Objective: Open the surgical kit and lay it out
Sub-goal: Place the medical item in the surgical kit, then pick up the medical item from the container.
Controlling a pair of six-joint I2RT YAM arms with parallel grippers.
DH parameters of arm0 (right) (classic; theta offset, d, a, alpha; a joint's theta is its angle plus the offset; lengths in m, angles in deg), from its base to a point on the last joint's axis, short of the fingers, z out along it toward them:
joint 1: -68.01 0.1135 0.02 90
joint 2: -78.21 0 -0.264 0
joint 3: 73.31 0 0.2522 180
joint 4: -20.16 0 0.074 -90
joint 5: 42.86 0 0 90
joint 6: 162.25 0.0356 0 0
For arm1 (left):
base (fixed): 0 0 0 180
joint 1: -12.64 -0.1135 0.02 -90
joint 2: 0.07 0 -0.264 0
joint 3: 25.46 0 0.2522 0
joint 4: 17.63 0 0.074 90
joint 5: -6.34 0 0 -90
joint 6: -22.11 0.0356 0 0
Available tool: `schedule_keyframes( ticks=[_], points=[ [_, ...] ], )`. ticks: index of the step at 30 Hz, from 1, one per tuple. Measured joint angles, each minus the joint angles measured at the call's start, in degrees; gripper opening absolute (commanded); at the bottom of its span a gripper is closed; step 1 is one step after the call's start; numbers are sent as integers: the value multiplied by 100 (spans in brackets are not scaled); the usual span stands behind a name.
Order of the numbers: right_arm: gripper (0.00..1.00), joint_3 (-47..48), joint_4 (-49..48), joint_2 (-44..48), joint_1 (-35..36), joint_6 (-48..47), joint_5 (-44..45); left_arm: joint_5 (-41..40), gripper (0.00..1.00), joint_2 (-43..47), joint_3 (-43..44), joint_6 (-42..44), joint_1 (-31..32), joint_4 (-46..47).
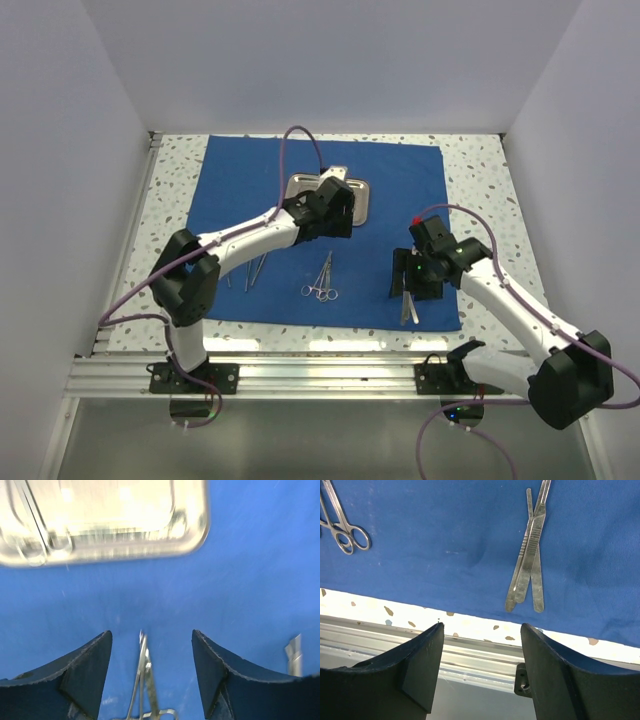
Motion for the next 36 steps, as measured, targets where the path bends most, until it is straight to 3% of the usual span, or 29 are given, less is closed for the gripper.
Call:
schedule_keyframes(
  ticks=[6, 13, 18, 26, 36],
  points=[
    [66, -15, 46, 118, 0, 57, 26, -188, 65, -363, 1056, 299, -339, -101],
    [67, -63, 153, 131, 0, 120, 136, -317, 64, -1620, 2444, 671, -1331, -498],
    [67, -66, 157, 39, 0, 131, 166, -352, 63, -2404, 3152, 883, -1606, -787],
    [66, -66, 175, -140, 0, 142, 254, -219, 57, -2699, 3182, 986, -1668, -1078],
    [66, -63, 160, -437, 0, 136, 284, 31, 47, -2566, 2566, 1029, -1705, -944]
  ],
)
